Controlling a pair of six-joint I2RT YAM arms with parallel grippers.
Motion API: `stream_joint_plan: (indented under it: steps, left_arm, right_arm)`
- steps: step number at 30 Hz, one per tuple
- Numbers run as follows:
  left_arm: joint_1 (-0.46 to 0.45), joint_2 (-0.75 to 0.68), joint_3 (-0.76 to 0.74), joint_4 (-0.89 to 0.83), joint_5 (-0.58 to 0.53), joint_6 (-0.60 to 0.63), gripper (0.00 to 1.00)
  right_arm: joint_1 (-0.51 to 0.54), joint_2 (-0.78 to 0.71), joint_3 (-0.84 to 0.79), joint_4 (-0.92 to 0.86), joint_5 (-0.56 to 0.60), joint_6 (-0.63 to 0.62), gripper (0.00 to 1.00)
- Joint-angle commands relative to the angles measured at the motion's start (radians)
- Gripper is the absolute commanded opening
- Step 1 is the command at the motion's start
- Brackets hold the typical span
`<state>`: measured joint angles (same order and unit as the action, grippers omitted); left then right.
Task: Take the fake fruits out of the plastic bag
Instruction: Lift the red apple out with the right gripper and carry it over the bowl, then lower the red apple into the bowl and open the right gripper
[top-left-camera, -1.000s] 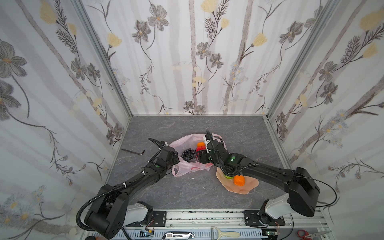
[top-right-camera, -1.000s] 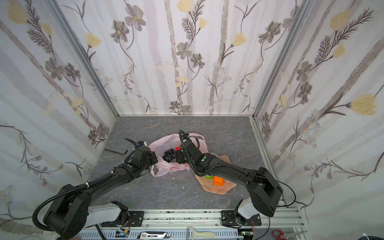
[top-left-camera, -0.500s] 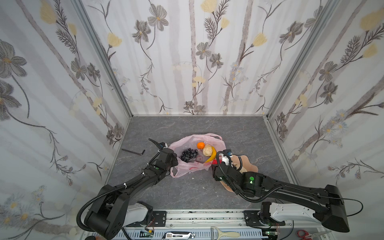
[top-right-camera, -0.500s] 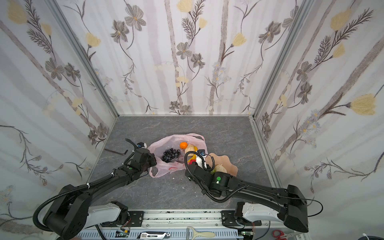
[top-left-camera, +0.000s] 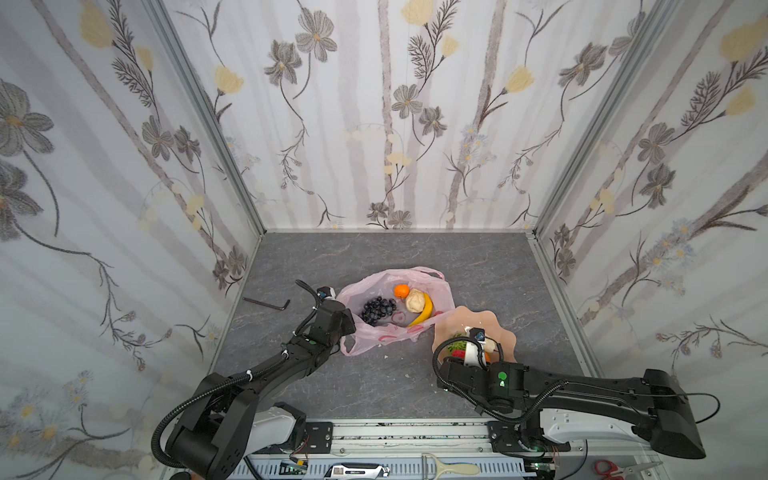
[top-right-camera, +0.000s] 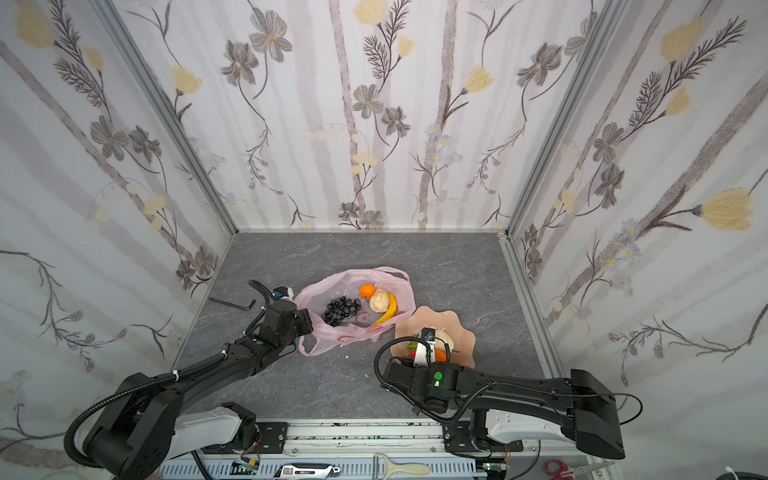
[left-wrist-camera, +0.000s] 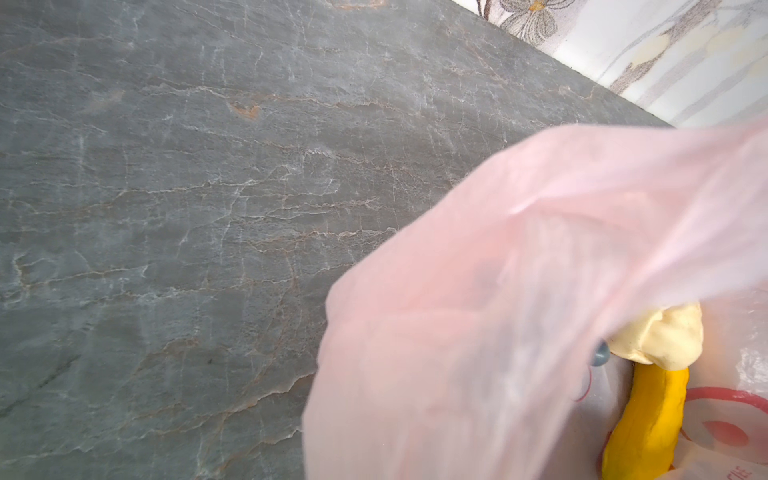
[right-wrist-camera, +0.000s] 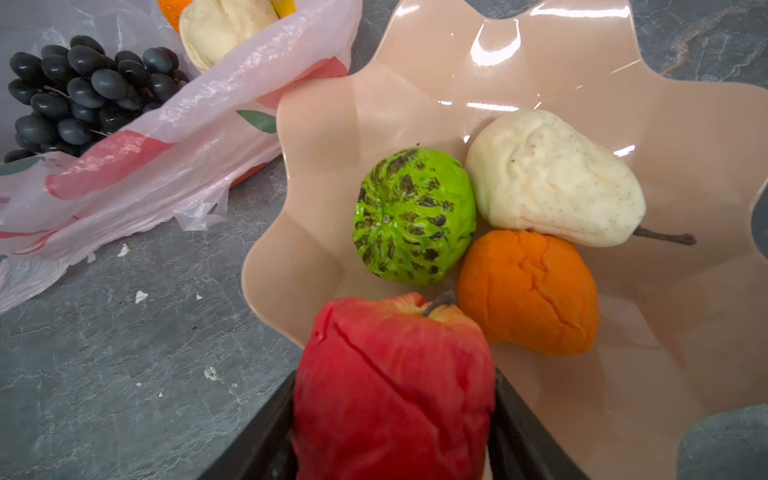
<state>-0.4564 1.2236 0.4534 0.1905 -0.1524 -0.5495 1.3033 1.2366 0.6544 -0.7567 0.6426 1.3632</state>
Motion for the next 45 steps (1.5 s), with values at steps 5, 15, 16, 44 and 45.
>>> stream_joint_plan:
  steps: [5, 15, 16, 44, 45]
  left_arm:
    - [0.001, 0.009, -0.007, 0.038, 0.002, 0.007, 0.04]
    - [0.002, 0.019, -0.006, 0.043, 0.002, 0.008, 0.05]
    - [0.002, 0.019, -0.005, 0.043, 0.002, 0.007, 0.05]
    - [0.001, 0.022, -0.005, 0.043, 0.001, 0.013, 0.06]
    - [0.001, 0.023, -0.003, 0.043, 0.002, 0.014, 0.06]
  right_arm:
    - [0.000, 0.023, -0.011, -0.017, 0.052, 0.113, 0.62]
    - [0.000, 0.109, 0.010, -0.034, 0.073, 0.141, 0.67]
    - [0.001, 0.114, 0.010, -0.033, 0.075, 0.143, 0.68]
    - [-0.011, 0.050, 0.032, -0.050, 0.034, 0.070, 0.90]
    - [-0.016, 0.037, 0.029, -0.051, 0.027, 0.062, 0.90]
